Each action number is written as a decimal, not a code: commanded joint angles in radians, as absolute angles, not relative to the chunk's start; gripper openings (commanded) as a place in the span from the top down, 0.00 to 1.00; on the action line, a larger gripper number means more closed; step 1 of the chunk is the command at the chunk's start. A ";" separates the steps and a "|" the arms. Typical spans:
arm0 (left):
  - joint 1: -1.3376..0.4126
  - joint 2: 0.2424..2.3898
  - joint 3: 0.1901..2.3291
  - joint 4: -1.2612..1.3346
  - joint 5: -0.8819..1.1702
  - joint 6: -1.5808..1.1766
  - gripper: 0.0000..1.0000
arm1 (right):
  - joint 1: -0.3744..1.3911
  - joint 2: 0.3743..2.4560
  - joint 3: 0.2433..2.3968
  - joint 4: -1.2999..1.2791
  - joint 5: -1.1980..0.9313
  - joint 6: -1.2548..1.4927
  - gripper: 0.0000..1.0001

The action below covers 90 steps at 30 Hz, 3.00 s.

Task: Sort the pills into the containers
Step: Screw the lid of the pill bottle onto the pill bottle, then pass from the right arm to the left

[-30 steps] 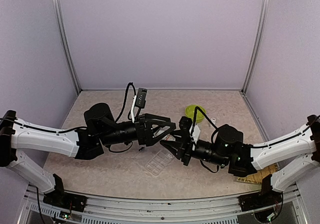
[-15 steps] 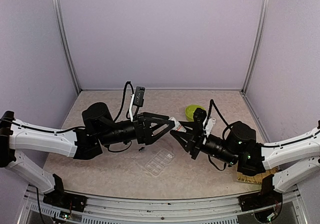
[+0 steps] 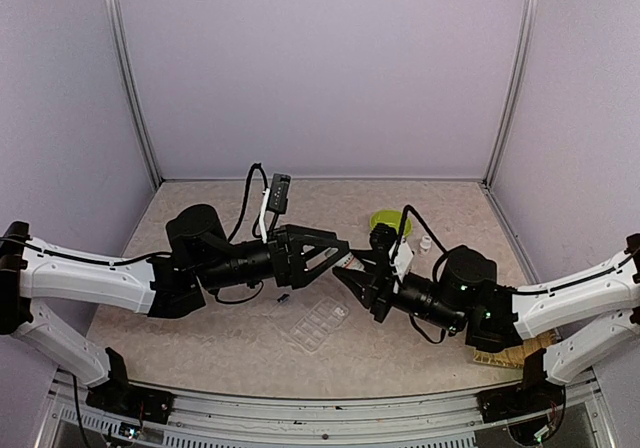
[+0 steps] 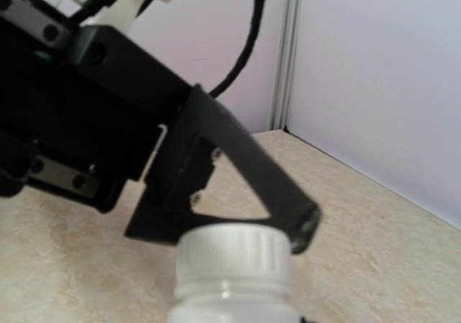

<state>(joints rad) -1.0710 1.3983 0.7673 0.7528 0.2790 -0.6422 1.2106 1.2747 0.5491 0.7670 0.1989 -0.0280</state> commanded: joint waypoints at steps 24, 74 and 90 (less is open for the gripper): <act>-1.040 1.409 0.834 0.530 0.207 -0.710 0.16 | 1.212 1.184 0.504 0.755 0.180 -0.103 1.00; -1.042 1.465 0.853 0.622 0.339 -0.700 0.69 | 1.212 1.214 0.531 0.712 0.244 -0.103 1.00; -1.054 1.452 0.755 0.922 0.508 -0.614 0.86 | 1.204 1.123 0.490 0.780 0.059 0.258 1.00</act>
